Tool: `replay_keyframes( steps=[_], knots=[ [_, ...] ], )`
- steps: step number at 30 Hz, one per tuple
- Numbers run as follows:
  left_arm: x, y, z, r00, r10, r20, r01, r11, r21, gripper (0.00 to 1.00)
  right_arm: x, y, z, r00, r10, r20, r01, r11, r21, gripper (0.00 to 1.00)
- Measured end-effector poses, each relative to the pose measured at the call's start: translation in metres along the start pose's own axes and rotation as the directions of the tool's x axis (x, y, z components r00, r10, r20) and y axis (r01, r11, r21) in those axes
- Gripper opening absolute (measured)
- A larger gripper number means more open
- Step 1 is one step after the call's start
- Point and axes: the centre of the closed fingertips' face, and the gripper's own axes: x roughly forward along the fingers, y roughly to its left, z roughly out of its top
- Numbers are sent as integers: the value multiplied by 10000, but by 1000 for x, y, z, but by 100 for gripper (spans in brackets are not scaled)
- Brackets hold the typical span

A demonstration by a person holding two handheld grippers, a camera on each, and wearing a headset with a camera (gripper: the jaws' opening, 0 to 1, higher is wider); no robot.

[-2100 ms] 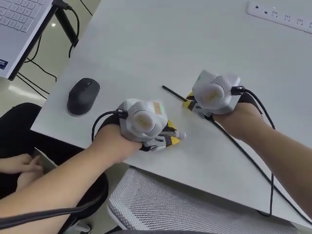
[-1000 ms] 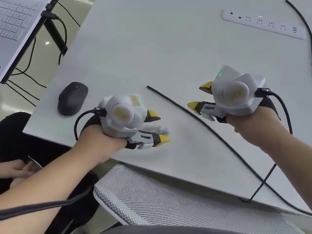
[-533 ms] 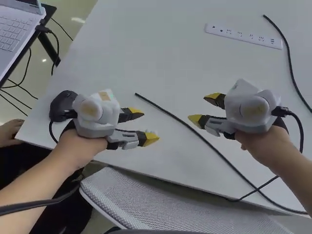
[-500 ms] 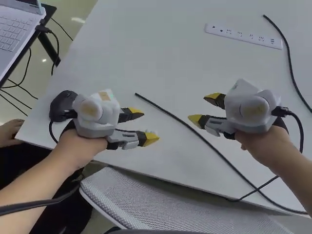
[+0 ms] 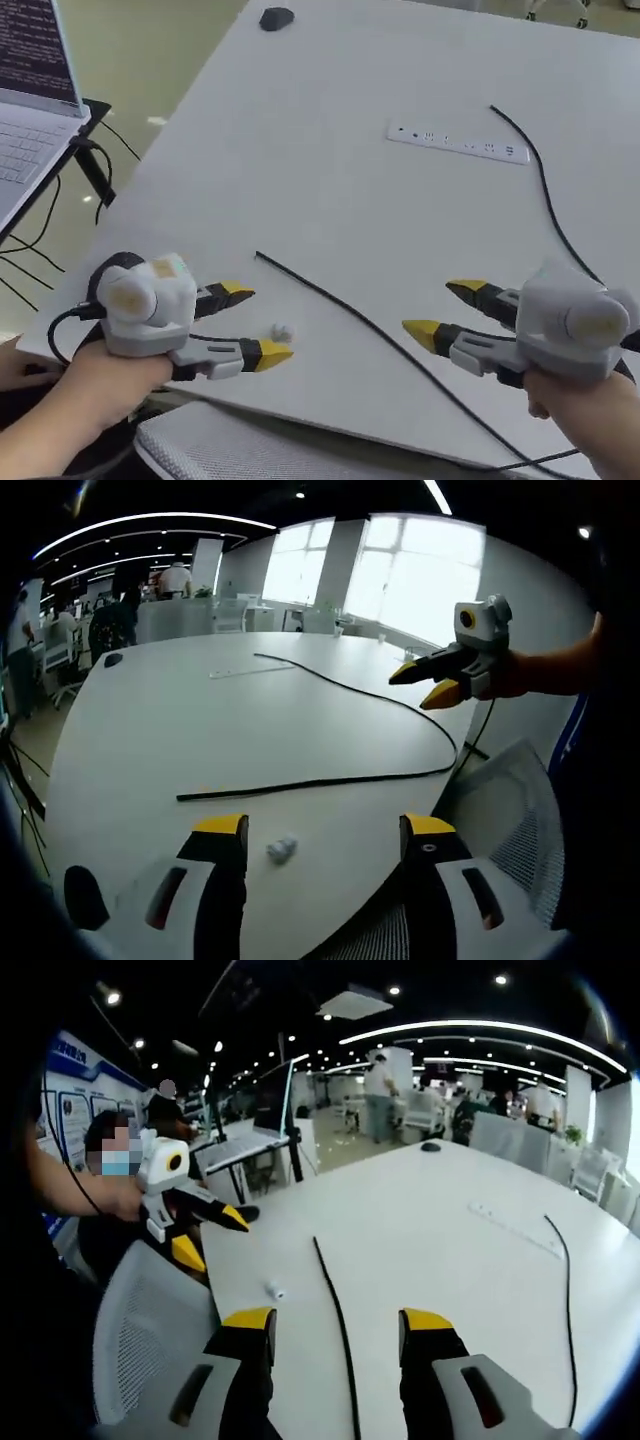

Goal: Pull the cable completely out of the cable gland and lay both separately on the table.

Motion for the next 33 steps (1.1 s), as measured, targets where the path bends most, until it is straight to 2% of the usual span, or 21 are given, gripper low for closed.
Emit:
replay_keyframes(
  steps=[1,6,15,21,27,33],
  knots=[
    [3,3,-2,10000,-6,32,6,10000,-38,64,-4,-2,-2,10000,-31,23,31,9999,115,49],
    [0,1,0,10000,-66,33,67,9998,-195,64,-18,-5,-15,9999,-111,15,110,9992,379,54],
    [-11,3,-10,9998,115,-184,-123,9988,-480,71,-32,4,-48,9995,-58,-309,80,9972,738,59],
    [-15,3,-12,9998,174,-96,-178,9988,-453,76,-43,7,-66,9991,-33,-427,78,9943,1064,64],
    [-18,1,-16,9998,124,-169,-134,9982,-591,82,-49,10,-74,9991,-116,-418,176,9891,1459,70],
    [-20,3,-24,9991,233,-341,-258,9970,-735,85,-48,18,-80,9987,255,-449,-175,9852,1705,82]
  ],
)
